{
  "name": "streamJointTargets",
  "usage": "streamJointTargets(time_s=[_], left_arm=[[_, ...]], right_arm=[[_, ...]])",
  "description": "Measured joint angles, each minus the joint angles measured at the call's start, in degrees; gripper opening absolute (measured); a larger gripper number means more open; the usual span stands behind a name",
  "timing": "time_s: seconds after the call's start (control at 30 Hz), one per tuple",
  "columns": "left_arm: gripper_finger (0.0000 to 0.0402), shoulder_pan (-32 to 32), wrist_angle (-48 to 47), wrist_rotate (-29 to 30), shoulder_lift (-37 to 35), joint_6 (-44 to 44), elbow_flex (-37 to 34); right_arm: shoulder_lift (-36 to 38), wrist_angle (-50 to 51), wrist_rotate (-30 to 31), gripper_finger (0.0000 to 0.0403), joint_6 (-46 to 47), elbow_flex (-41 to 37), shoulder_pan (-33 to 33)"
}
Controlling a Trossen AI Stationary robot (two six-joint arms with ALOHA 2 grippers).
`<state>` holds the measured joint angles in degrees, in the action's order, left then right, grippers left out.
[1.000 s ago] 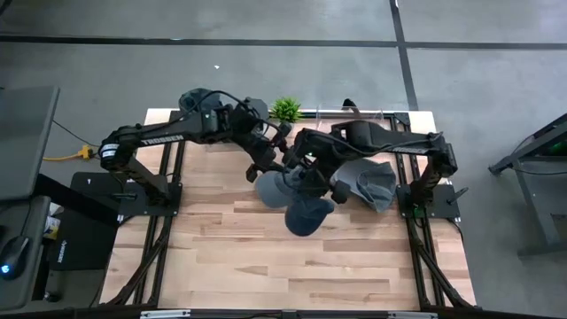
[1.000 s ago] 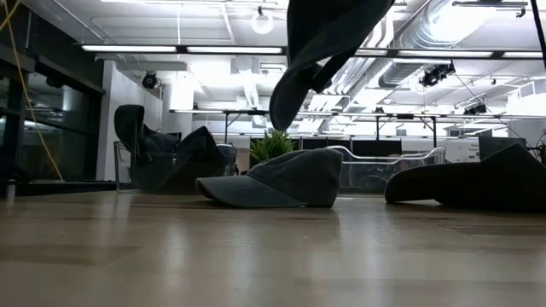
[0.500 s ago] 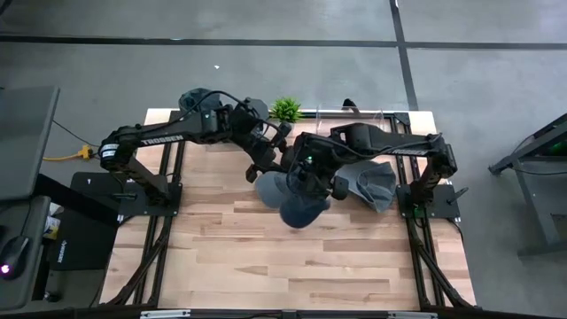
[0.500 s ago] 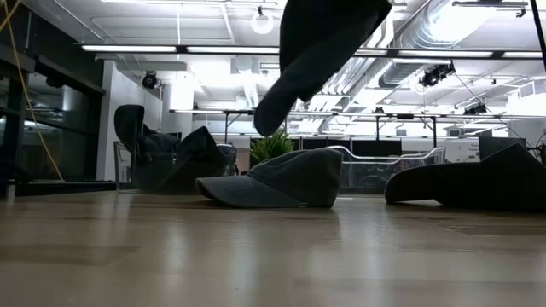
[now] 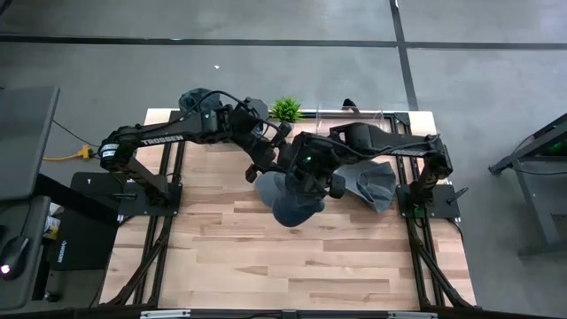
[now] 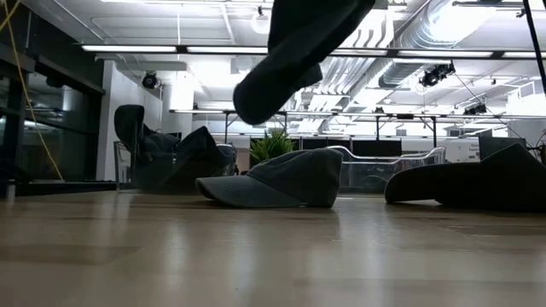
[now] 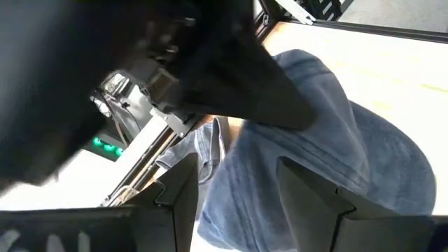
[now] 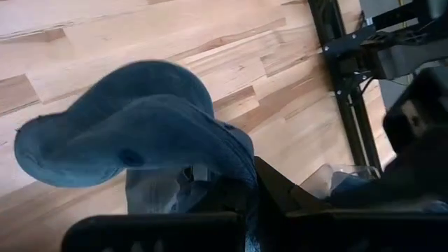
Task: Pick & Place hat
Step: Put the dark blue cap into the left transparent bin
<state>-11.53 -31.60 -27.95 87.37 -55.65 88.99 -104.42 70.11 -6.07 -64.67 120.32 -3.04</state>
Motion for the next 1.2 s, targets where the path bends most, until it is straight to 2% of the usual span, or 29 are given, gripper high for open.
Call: streamJointTargets(time_s=[0.33, 0.6, 0.9, 1.2], left_arm=[[0.0168, 0.0, -2.2, -5.0, 0.0, 0.6, 0.0], [0.0168, 2.9, -2.5, -7.0, 0.0, 0.4, 0.0], [0.0168, 3.7, -1.4, -7.3, 0.9, 0.4, 0.1], [0.0168, 6.8, -5.6, -5.6, 1.5, 0.5, 0.0]], right_arm=[[-1.4, 0.8, 0.3, 0.0, -0.3, 2.8, -1.4], [-1.4, 2.1, 0.5, 0.0, -0.9, 2.8, -4.1], [-2.3, 0.7, 0.5, 0.0, -1.0, 2.8, -7.3], [-2.4, 0.7, 1.2, 0.0, -1.4, 2.7, -8.8]])
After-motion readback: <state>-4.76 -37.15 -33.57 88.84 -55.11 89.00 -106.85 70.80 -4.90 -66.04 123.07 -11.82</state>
